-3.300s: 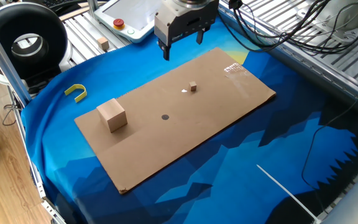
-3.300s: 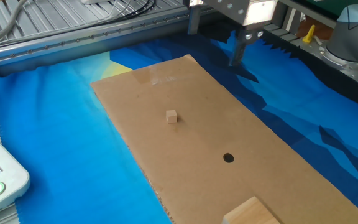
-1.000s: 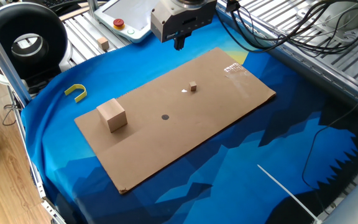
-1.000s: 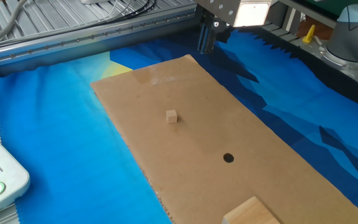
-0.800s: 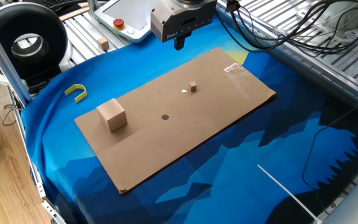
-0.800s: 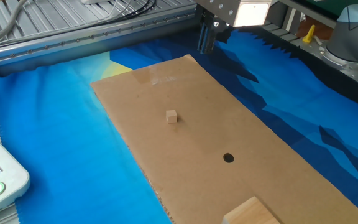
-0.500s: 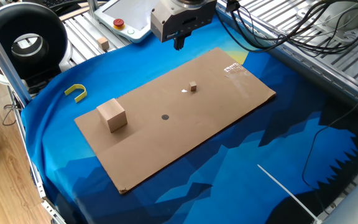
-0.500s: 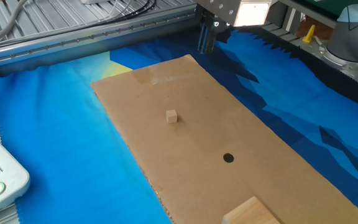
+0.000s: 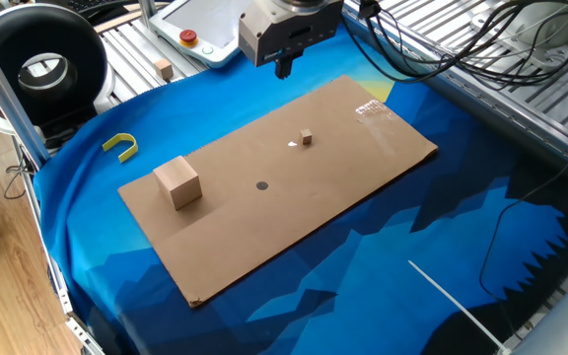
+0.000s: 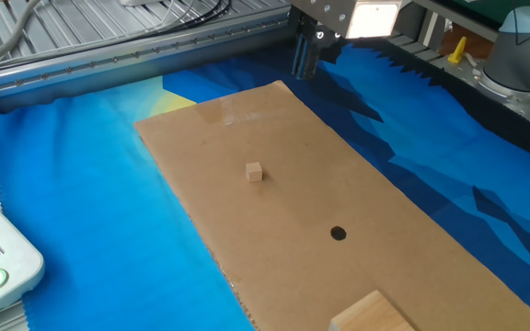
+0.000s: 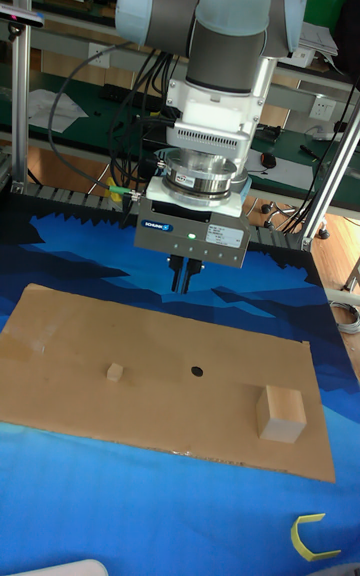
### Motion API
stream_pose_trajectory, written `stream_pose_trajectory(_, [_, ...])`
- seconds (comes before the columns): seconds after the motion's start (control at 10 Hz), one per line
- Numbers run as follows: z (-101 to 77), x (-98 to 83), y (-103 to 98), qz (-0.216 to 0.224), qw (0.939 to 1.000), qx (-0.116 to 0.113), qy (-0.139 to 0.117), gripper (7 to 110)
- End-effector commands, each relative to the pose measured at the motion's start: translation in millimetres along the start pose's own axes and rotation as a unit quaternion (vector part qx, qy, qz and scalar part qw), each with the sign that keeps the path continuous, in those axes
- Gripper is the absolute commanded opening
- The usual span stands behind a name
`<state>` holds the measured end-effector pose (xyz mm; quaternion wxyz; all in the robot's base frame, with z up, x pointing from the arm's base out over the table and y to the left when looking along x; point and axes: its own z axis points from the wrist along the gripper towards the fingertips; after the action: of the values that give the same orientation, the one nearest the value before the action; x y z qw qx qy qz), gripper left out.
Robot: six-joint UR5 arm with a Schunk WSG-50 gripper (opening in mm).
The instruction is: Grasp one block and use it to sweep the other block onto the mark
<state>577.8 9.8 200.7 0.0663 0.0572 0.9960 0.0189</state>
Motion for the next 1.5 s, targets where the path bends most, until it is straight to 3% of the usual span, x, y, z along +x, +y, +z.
stream_pose_trajectory(0.0, [-1.3,-0.9,2.8,0.003,1.0000,-0.007,-0.001,7])
stream_pose_trajectory(0.4, [-2.1,1.8,-11.3,-0.009,0.9997,0.021,0.004,7])
stream_pose_trajectory(0.6, [0.1,2.0,-1.1,0.005,1.0000,0.001,0.005,7])
stream_pose_trajectory(1.0, [-2.9,2.8,-1.1,0.001,1.0000,0.001,0.006,7])
stream_pose_trajectory(1.4, [-1.7,4.9,11.5,0.012,0.9996,-0.022,0.010,7])
